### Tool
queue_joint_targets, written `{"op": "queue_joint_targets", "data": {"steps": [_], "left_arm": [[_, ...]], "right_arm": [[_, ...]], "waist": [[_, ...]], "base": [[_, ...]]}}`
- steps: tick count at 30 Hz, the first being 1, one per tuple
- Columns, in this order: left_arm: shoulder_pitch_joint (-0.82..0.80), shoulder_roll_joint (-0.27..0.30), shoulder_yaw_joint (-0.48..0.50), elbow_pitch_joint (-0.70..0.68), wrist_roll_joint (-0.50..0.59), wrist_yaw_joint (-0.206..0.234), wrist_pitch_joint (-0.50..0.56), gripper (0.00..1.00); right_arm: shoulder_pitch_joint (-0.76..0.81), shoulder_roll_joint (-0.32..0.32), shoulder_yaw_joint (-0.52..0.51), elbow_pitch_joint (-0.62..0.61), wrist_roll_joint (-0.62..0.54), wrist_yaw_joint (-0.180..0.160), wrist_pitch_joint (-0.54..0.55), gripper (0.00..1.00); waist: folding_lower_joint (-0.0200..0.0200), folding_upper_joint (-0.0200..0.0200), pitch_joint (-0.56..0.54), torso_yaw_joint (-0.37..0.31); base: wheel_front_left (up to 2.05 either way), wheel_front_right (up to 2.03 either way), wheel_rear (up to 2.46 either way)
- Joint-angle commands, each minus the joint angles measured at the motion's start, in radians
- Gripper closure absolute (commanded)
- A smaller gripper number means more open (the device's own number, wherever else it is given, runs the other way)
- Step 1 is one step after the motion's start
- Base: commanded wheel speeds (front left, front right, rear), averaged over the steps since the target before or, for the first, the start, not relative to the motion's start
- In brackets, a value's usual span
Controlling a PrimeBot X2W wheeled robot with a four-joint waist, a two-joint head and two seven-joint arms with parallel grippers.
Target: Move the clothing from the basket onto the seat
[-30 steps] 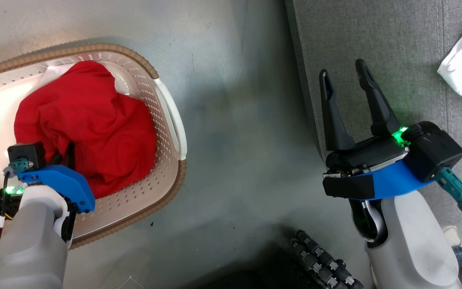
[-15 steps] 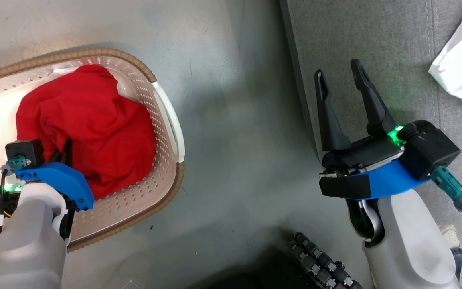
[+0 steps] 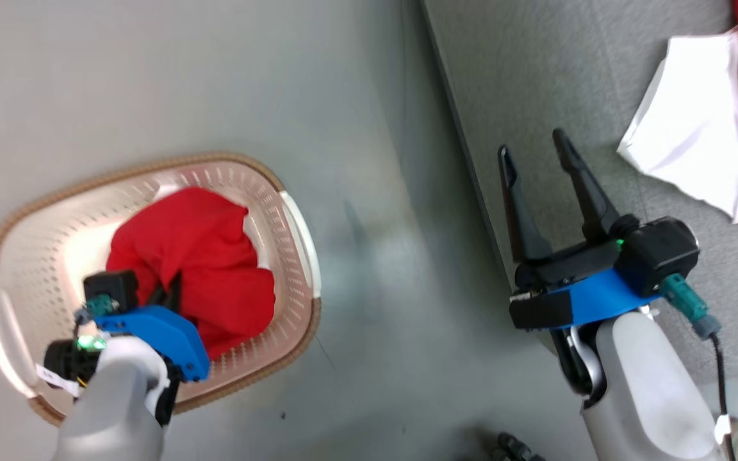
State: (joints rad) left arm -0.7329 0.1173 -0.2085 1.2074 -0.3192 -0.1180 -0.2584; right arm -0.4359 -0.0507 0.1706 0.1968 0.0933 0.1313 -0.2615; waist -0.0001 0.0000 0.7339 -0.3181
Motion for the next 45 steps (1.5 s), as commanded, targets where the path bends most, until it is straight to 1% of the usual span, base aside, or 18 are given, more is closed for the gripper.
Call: {"op": "queue_joint_targets", "data": {"steps": [1, 6, 12, 18, 23, 28, 35, 39, 45], "left_arm": [[0.030, -0.005, -0.007, -0.004, -0.005, -0.007, -0.007, 1.00], [0.094, -0.033, -0.038, -0.058, -0.002, -0.010, -0.007, 1.00], [0.167, -0.054, -0.093, -0.163, -0.005, -0.013, -0.008, 1.00], [0.206, -0.060, -0.178, -0.262, -0.041, -0.013, -0.007, 1.00], [0.214, -0.064, -0.267, -0.318, -0.082, -0.014, -0.007, 1.00], [0.171, -0.065, -0.378, -0.364, -0.121, -0.014, -0.008, 1.00], [0.074, -0.066, -0.521, -0.422, -0.215, -0.014, -0.003, 1.00], [0.018, -0.065, -0.580, -0.445, -0.268, -0.014, 0.006, 1.00], [-0.033, -0.065, -0.633, -0.453, -0.330, -0.014, 0.011, 1.00]], "right_arm": [[0.021, 0.001, 0.002, 0.011, -0.009, -0.001, 0.001, 0.00], [0.061, 0.000, 0.006, 0.039, -0.050, -0.001, 0.030, 0.00], [0.122, 0.000, 0.001, 0.048, -0.065, -0.001, 0.071, 0.00], [0.189, 0.000, -0.010, 0.050, -0.078, -0.001, 0.110, 0.00], [0.245, 0.000, -0.011, 0.051, -0.065, -0.001, 0.130, 0.00], [0.284, 0.000, -0.011, 0.048, -0.056, -0.001, 0.145, 0.00], [0.299, 0.000, 0.008, 0.034, -0.048, -0.001, 0.162, 0.00], [0.302, 0.000, 0.015, 0.034, -0.046, -0.001, 0.164, 0.00], [0.299, 0.000, 0.030, 0.039, -0.043, -0.001, 0.167, 0.00]], "waist": [[0.0001, 0.0000, -0.126, 0.040], [0.0001, 0.0000, -0.282, 0.074], [0.0001, 0.0000, -0.437, 0.114], [0.0001, 0.0000, -0.552, 0.153], [0.0001, 0.0000, -0.630, 0.182], [0.0001, 0.0000, -0.683, 0.213], [0.0001, 0.0000, -0.706, 0.241], [0.0001, 0.0000, -0.715, 0.249], [0.0001, 0.0000, -0.729, 0.243]], "base": [[0.00, 0.00, 0.00], [0.00, 0.00, 0.00], [0.00, 0.00, 0.00], [0.00, 0.00, 0.00], [0.00, 0.00, 0.00], [0.00, 0.00, 0.00], [0.00, 0.00, 0.00], [0.00, 0.00, 0.00], [0.00, 0.00, 0.00]]}}
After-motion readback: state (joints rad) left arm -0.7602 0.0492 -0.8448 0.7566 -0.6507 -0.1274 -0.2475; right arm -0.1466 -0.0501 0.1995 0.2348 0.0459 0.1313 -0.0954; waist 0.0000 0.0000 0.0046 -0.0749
